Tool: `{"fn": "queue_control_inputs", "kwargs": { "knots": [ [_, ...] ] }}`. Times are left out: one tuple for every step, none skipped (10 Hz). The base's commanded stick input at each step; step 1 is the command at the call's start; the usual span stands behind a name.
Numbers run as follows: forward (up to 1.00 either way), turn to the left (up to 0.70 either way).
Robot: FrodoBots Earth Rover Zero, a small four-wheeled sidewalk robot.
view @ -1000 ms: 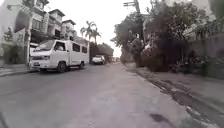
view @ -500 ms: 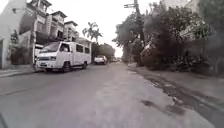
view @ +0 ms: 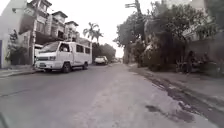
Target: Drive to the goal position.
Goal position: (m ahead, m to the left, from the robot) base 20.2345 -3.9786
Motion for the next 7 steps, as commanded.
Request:
{"fn": "queue_control_inputs", "kwargs": {
  "knots": [
    [1.00, 0.00],
    [1.00, 0.00],
    [1.00, 0.00],
    [1.00, 0.00],
    [1.00, 0.00],
    [1.00, 0.00],
    [1.00, 0.00]
  ]
}}
